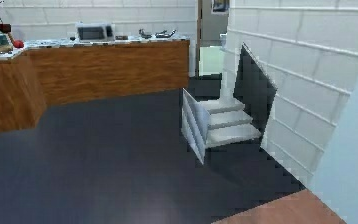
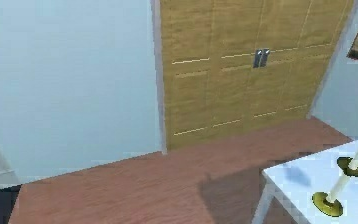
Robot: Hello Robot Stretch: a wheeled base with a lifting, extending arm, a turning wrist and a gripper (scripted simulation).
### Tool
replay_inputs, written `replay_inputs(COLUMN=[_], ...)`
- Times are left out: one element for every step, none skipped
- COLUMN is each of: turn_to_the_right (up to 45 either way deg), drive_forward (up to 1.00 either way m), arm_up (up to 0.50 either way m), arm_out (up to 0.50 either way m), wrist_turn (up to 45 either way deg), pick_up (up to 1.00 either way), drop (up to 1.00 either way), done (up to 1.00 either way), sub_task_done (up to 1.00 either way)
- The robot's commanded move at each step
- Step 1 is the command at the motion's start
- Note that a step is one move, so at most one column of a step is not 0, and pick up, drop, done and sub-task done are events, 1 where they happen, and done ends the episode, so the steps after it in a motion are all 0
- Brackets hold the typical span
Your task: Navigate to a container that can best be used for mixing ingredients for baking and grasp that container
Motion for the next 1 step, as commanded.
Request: replay_inputs(turn_to_the_right=[0.0], drive_forward=[0.05], arm_up=[0.00], arm_out=[0.00], wrist_turn=[0.0], pick_up=[0.00], drop=[0.00], done=[0.00], sub_task_done=[0.00])
